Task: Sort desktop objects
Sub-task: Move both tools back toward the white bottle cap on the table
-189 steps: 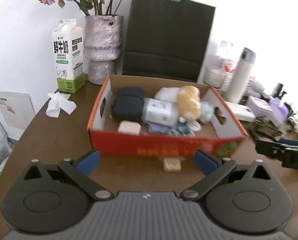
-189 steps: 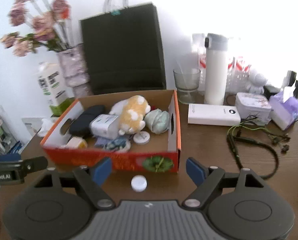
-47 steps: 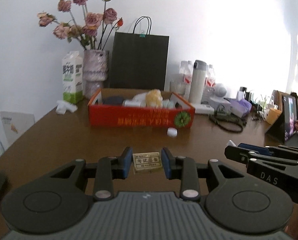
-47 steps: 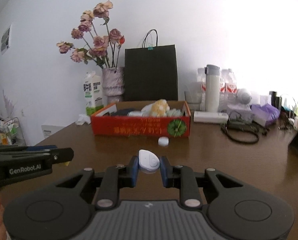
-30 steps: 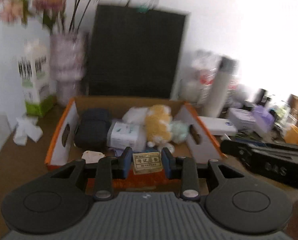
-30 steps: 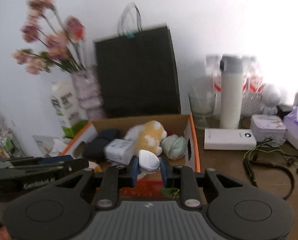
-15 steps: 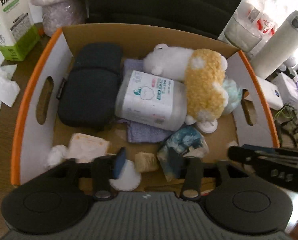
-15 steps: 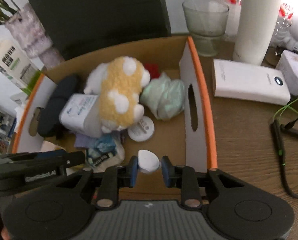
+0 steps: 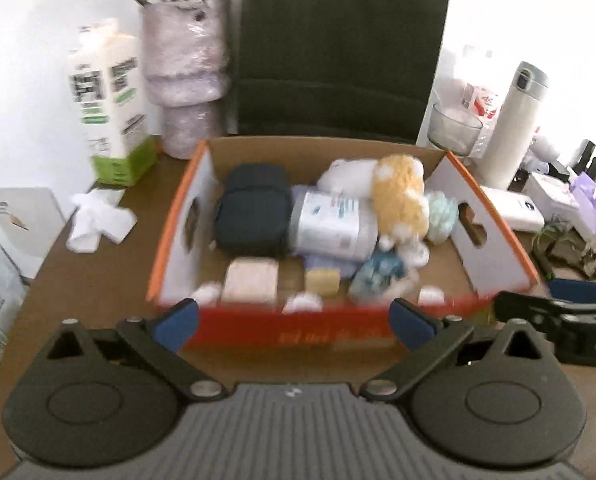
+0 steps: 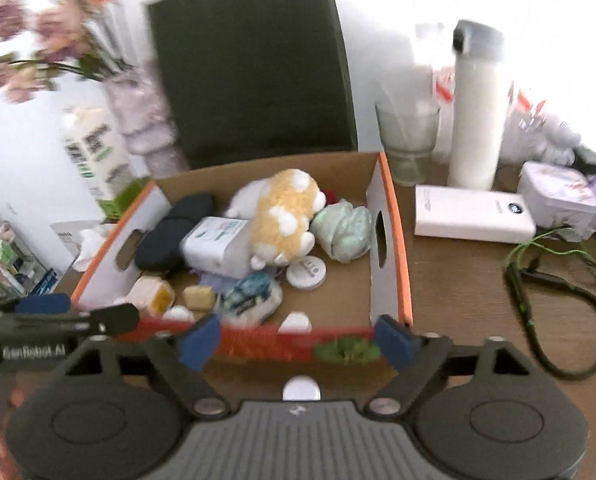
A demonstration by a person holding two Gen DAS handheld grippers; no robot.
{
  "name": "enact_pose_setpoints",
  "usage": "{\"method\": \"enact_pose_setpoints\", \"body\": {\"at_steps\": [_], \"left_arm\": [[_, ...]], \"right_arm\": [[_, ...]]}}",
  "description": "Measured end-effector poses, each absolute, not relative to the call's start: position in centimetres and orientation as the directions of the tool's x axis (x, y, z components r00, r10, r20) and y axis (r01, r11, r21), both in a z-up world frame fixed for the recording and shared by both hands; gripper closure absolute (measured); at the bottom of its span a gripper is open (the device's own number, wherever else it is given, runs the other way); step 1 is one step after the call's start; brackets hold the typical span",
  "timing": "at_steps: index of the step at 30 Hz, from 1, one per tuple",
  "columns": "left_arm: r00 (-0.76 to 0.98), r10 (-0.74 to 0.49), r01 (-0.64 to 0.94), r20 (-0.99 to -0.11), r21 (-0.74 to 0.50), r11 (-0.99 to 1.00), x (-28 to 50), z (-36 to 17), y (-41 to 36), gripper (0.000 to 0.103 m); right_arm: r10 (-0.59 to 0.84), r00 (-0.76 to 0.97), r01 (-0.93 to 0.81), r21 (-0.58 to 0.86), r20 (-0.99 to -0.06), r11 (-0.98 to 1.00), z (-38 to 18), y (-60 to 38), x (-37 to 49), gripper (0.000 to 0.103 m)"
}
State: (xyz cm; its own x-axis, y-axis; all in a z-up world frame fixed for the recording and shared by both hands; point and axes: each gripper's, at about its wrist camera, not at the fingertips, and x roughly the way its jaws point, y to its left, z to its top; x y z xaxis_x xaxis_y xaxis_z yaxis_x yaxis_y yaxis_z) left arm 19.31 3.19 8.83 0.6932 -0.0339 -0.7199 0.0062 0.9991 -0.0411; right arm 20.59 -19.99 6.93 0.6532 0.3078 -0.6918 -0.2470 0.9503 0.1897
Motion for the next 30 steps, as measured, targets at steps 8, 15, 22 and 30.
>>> {"method": "enact_pose_setpoints", "body": {"at_steps": [8, 15, 22, 30], "left_arm": [[0.763, -0.003, -0.024, -0.646, -0.033, 0.999, 7.6, 4.9, 3.7, 0.000], [0.831, 0.004, -0.012, -0.557, -0.011, 1.000, -2.0, 2.7, 3.3, 0.000], [0.855, 0.072, -0.059, -0.513, 0.042, 0.997, -8.6, 1.6, 2.7, 0.000], [0.842, 0.026, -0.014, -0.538, 0.027, 1.000, -10.9, 1.7, 1.2, 0.000]], "right_arm": [[0.274, 0.769, -0.248, 0.126, -0.578, 0.961, 3.7, -21.9, 9.3, 0.013], [0.235, 0.783, -0.197, 0.128, -0.575, 0.972, 0.3, -23.9, 1.8, 0.012], [0.262, 0.819, -0.242, 0.107, -0.510, 0.964, -0.3, -24.6, -6.0, 0.011], [0.239, 0.845, -0.268, 0.009, -0.478, 0.963, -0.1, -23.6, -10.5, 0.011]]}}
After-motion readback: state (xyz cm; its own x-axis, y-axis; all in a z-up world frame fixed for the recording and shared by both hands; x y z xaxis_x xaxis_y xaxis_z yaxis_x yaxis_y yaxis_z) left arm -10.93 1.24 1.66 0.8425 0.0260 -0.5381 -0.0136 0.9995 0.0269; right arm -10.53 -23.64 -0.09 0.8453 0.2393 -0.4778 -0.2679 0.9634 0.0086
